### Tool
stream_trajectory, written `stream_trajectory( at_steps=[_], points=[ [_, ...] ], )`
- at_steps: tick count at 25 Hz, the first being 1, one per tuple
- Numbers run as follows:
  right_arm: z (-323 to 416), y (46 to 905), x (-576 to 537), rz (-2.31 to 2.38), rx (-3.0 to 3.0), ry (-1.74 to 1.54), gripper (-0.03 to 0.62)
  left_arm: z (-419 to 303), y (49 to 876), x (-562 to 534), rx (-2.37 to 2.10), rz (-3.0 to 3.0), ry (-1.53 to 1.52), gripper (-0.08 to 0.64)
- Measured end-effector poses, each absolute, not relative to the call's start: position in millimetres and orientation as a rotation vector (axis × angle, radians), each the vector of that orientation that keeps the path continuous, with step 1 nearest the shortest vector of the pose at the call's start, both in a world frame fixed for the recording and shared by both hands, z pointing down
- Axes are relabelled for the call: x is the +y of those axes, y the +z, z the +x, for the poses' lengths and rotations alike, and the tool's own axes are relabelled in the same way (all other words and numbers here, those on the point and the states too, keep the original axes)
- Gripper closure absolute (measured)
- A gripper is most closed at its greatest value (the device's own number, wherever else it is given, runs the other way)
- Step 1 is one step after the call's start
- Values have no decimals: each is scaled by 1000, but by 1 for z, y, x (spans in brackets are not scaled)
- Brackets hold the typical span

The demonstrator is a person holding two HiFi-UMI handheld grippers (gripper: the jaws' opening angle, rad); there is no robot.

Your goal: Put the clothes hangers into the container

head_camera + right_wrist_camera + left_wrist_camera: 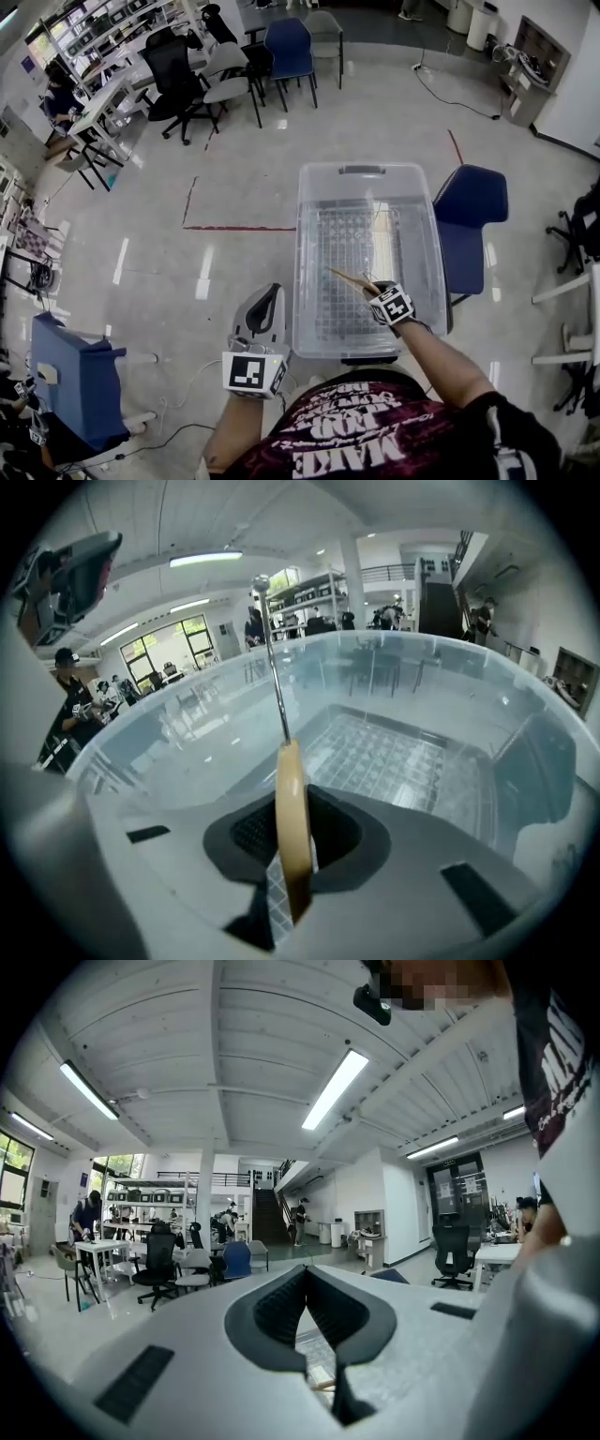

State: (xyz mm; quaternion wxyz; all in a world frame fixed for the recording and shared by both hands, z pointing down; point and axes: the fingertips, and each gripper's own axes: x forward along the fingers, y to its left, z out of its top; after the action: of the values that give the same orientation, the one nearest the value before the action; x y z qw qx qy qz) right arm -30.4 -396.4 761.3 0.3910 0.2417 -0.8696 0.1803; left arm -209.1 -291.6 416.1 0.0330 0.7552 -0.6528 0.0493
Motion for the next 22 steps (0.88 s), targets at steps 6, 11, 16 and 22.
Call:
stream_trajectory(
  at_steps=[6, 11, 16, 22],
  points=[
    [-34, 803, -384, 515, -2143, 461, 528, -212, 423, -284, -2007, 2310, 178, 554],
    [-29, 827, -376, 464, -2100, 512, 516, -213, 419, -277, -2028, 2305, 189, 554],
    [-12, 846, -361, 416, -2000, 567, 404, -215, 419, -268, -2025, 2316, 181, 554],
    [-6, 802, -367, 517, -2078, 452, 316, -217, 417, -263, -2002, 2346, 174, 554]
  ],
)
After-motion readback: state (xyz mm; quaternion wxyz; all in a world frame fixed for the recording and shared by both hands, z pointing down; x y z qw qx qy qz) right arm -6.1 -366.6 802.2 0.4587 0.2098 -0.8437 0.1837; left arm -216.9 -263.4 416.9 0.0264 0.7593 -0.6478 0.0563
